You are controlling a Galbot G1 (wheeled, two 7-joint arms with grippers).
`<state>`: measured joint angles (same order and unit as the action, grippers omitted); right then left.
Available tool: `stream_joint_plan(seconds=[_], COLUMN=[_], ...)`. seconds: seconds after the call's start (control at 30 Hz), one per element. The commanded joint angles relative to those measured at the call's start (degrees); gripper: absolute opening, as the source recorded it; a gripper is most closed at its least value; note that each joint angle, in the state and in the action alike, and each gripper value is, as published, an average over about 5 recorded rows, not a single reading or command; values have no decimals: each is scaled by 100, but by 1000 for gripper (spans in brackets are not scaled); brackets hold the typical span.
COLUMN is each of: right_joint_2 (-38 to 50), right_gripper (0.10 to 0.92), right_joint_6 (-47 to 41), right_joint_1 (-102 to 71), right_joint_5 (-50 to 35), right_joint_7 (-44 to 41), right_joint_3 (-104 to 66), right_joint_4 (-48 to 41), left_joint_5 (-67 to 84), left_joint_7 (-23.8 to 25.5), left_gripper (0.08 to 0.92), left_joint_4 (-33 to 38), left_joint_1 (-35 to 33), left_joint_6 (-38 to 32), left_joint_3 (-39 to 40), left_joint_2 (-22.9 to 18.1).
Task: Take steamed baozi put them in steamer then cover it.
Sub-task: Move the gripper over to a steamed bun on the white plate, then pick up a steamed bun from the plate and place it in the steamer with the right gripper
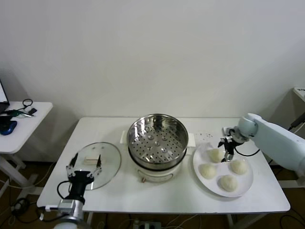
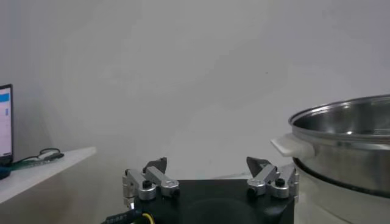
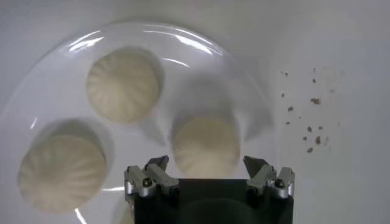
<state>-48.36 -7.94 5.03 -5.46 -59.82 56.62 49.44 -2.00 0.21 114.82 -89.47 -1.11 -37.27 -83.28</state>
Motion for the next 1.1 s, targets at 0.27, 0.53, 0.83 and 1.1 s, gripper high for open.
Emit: stream_joint_plan(seconds=[0.27, 0.53, 0.83, 1.1], right_joint_2=[-322, -342, -271, 67], right_gripper=[776, 707, 684, 690], right_joint_6=[96, 200, 352, 1054], right_joint_1=[67, 82, 177, 1341], right_joint_5=[92, 139, 111, -96], right_joint_7=[-84, -146, -182, -397], right_joint_3=[130, 99, 83, 830], right_joint_4=[-437, -530, -426, 406], left_joint_5=[6, 7, 6, 9], left_joint_7=[-5, -9, -9, -8], left_gripper=[823, 823, 823, 823], left_joint_4=[-2, -28, -3, 38], left_joint_1=[67, 43, 30, -18], left_joint_6=[46, 22, 23, 22], left_joint_3=[-13, -21, -16, -13], left_joint_2=[-2, 5, -3, 21])
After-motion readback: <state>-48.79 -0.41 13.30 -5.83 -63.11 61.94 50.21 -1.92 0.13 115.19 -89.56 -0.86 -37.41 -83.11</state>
